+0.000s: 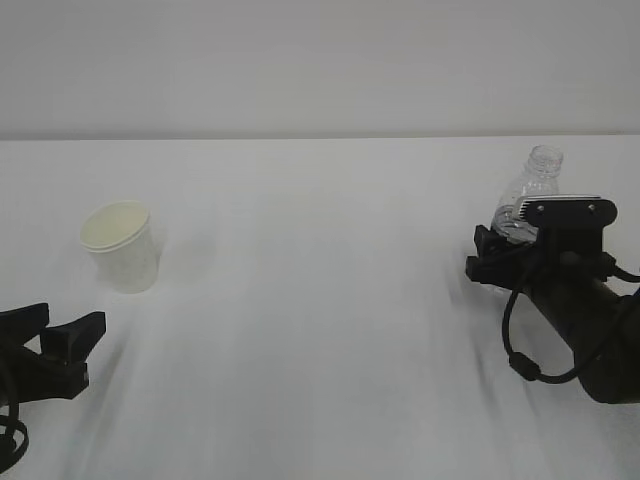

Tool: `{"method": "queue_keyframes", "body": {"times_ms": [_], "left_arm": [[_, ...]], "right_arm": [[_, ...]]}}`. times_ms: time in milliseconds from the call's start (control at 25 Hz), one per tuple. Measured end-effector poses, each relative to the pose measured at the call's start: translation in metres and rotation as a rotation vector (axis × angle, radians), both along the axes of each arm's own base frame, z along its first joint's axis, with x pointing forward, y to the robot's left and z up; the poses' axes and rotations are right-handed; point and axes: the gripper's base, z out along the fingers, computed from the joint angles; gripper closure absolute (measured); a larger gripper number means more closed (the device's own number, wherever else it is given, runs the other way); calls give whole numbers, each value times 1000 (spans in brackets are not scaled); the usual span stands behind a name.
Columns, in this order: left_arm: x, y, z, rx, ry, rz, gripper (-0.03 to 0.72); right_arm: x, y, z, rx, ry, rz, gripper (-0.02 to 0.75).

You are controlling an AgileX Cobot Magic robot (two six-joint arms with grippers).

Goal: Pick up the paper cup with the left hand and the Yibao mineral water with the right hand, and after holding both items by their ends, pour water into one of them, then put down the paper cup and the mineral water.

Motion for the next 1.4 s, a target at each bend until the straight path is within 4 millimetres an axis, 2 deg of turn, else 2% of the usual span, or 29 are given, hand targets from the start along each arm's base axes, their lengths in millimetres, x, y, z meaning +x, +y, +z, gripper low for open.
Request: {"method": "queue_keyframes", "body": {"times_ms": [520,880,1400], "left_arm": [[0,0,0,0,0,-2,212],[0,0,0,0,0,-2,214],[0,0,0,0,0,-2,214]], "right_arm": [[-1,0,-2,-7,27,3,147],[-1,0,-2,-13,27,8,237],[-1,0,-3,-17,23,9,248]]}}
